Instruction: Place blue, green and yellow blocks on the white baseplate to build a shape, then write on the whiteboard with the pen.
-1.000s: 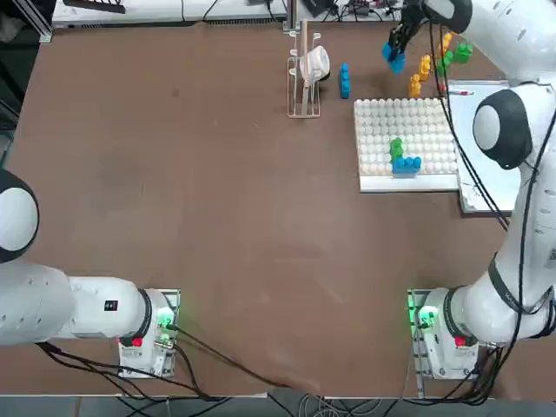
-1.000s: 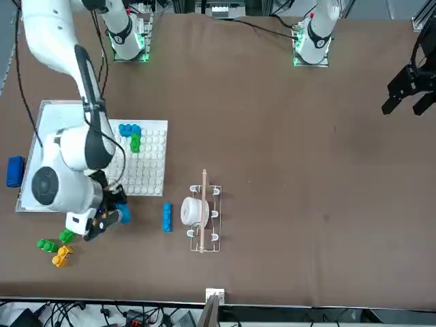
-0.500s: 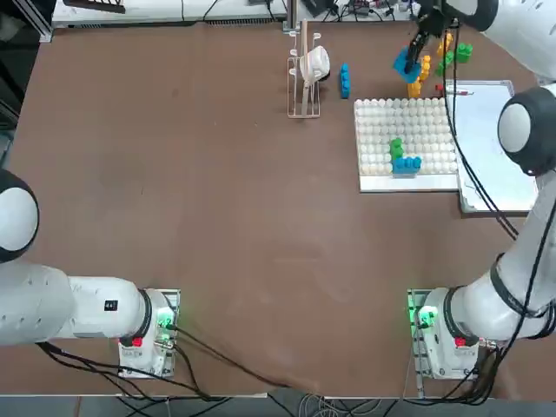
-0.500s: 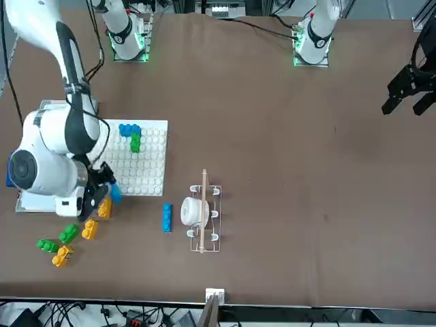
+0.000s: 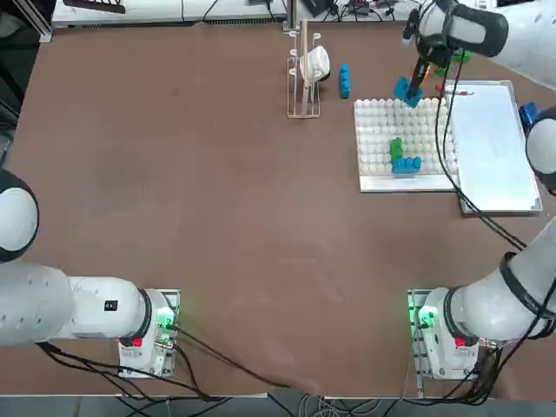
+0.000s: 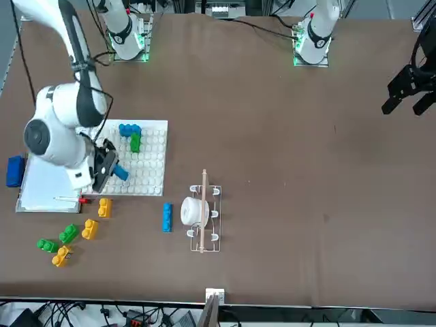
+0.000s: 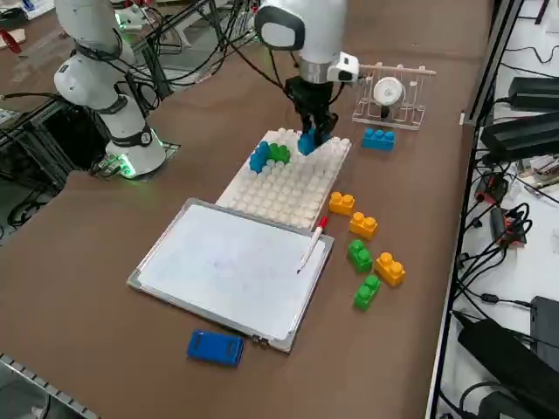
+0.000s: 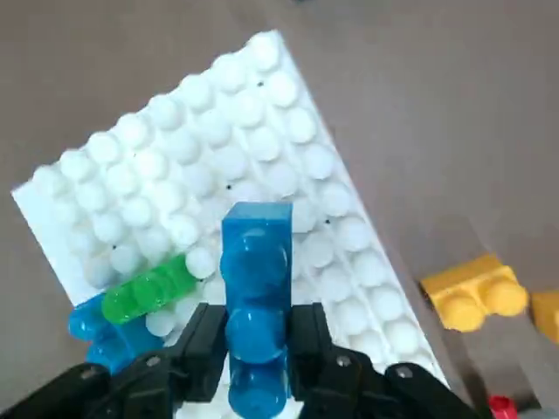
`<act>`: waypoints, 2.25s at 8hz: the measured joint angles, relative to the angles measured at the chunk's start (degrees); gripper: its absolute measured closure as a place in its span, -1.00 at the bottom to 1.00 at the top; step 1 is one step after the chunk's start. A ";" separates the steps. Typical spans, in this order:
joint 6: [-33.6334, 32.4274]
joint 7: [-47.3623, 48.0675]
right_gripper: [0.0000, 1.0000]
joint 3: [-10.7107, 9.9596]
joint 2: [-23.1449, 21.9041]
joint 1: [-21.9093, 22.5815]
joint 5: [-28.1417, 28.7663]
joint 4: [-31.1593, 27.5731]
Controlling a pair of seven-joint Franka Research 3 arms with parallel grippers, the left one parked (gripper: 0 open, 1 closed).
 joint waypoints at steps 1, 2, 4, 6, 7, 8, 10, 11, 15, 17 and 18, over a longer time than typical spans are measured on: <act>4.60 -3.14 0.21 0.29 -2.17 0.31 -0.08 -5.20; 9.19 -6.32 0.21 0.38 -3.62 0.61 -0.11 -9.60; 15.27 -10.02 0.21 0.41 -4.76 1.21 -1.03 -15.51; 16.46 -10.73 0.21 0.41 -4.92 1.42 -2.90 -17.15; 16.48 -10.88 0.21 0.40 -5.10 1.42 -3.26 -17.70; 16.49 -10.93 0.21 0.38 -5.21 1.41 -3.60 -18.25; 16.50 -11.02 0.21 0.36 -5.21 1.39 -3.71 -19.37; 16.84 -11.03 0.21 0.28 -5.21 1.35 -3.74 -19.69; 17.56 -11.06 0.21 -0.21 -5.17 1.30 -4.75 -20.36; 18.45 -11.15 0.21 -0.15 -5.06 1.40 -4.86 -20.73; 19.13 -11.16 0.21 -0.09 -5.04 1.50 -4.91 -21.05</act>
